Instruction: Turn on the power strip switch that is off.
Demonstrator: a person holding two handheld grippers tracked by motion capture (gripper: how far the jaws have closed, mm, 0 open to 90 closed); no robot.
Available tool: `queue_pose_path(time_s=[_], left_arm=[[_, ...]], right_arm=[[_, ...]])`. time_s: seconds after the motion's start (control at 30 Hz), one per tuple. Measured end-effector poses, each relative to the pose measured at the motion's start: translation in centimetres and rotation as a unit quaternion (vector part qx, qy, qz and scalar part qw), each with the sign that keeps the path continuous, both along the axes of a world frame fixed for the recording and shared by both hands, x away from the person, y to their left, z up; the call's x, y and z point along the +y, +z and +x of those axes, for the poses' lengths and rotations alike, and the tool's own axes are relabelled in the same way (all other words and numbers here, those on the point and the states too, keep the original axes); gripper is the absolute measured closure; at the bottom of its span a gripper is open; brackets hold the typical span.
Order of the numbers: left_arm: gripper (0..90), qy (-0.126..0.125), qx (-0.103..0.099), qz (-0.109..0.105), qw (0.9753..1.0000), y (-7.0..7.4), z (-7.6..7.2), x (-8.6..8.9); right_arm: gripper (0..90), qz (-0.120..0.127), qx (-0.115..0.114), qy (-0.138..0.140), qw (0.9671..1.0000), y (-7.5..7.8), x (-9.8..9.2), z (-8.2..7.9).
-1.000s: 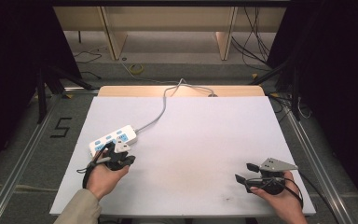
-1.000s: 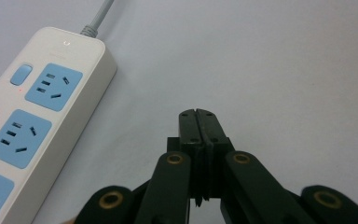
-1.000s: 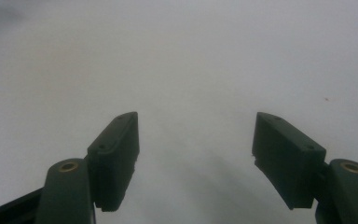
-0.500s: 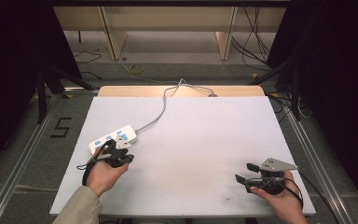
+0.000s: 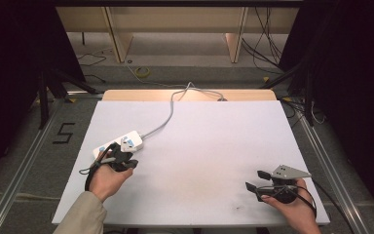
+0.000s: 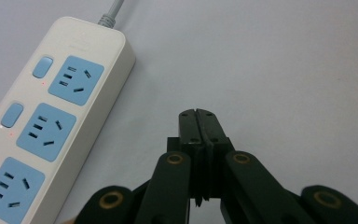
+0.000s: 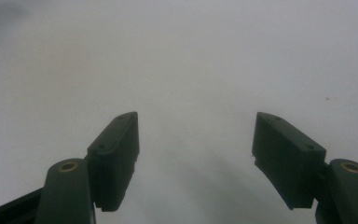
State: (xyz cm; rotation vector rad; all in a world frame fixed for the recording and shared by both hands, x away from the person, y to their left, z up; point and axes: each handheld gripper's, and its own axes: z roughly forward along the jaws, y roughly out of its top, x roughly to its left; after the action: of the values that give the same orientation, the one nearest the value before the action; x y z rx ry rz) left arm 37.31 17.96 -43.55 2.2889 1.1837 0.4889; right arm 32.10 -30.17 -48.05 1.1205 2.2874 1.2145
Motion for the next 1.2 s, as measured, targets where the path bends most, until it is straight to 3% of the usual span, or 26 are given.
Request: queue_pose_path(time_s=[1.2], left_arm=[[89.9, 0.017, 0.017, 0.020, 0.9995, 1.1, 1.7, 0.3]], right_arm=[[32.7, -0.001, 0.001, 0.001, 1.0000, 0.0, 0.0, 0.0]])
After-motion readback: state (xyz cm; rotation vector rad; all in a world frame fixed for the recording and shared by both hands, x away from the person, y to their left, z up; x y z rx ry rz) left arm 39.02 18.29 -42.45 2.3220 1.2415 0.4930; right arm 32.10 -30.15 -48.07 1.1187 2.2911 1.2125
